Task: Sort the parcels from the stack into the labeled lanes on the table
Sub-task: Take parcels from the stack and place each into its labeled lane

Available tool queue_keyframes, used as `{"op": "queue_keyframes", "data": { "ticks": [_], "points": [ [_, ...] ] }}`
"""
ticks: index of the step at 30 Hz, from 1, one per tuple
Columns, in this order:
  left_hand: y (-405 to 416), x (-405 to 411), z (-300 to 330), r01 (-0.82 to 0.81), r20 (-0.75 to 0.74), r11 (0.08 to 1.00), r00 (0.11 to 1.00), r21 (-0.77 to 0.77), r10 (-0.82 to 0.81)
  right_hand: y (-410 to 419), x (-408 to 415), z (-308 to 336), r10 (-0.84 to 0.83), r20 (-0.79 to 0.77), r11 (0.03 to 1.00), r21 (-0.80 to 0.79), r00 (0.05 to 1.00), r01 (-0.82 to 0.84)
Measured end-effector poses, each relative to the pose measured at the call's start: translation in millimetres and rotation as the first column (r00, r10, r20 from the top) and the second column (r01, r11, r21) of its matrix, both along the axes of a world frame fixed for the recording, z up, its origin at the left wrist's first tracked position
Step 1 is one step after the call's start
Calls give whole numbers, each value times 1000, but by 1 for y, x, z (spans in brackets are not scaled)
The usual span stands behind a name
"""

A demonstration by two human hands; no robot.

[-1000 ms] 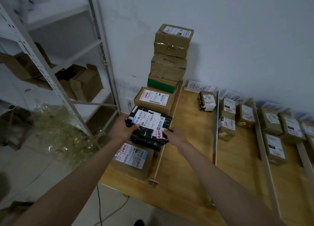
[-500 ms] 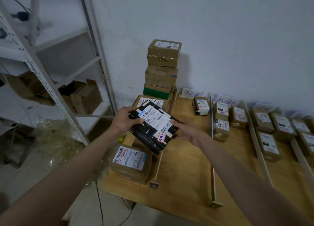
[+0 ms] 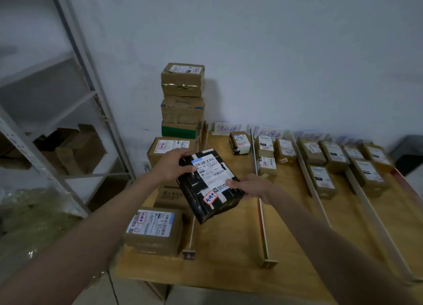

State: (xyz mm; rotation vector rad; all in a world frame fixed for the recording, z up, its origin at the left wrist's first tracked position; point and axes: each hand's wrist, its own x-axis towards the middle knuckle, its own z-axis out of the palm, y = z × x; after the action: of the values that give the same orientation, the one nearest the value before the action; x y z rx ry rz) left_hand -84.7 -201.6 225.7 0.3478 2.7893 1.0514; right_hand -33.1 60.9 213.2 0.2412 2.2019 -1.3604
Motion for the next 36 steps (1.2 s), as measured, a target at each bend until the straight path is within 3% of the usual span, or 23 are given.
{"op": "queue_keyframes", "data": {
  "ticks": [7,11,16,22,28,36],
  "points": [
    [60,15,-25,70,-146,979,984,-192,-99,43,27,-20,-223,0,974,31,975,223],
    [87,16,-43,116,-151,962,976,-247,-156,72,46,-34,-361,12,931,54,932,360],
    [125,11,-67,156,-217,911,943,-382,-253,123,74,-52,-535,1,843,75,845,533],
    [187,5,-92,256,-143,834,919,-489,-367,190,91,-71,-689,-44,713,139,723,687],
    [251,-4,-115,310,-52,777,914,-547,-402,248,70,-96,-734,-33,665,166,678,728],
    [315,-45,-143,234,-60,781,943,-579,-326,313,-13,-135,-654,-13,750,124,757,650]
  ]
}}
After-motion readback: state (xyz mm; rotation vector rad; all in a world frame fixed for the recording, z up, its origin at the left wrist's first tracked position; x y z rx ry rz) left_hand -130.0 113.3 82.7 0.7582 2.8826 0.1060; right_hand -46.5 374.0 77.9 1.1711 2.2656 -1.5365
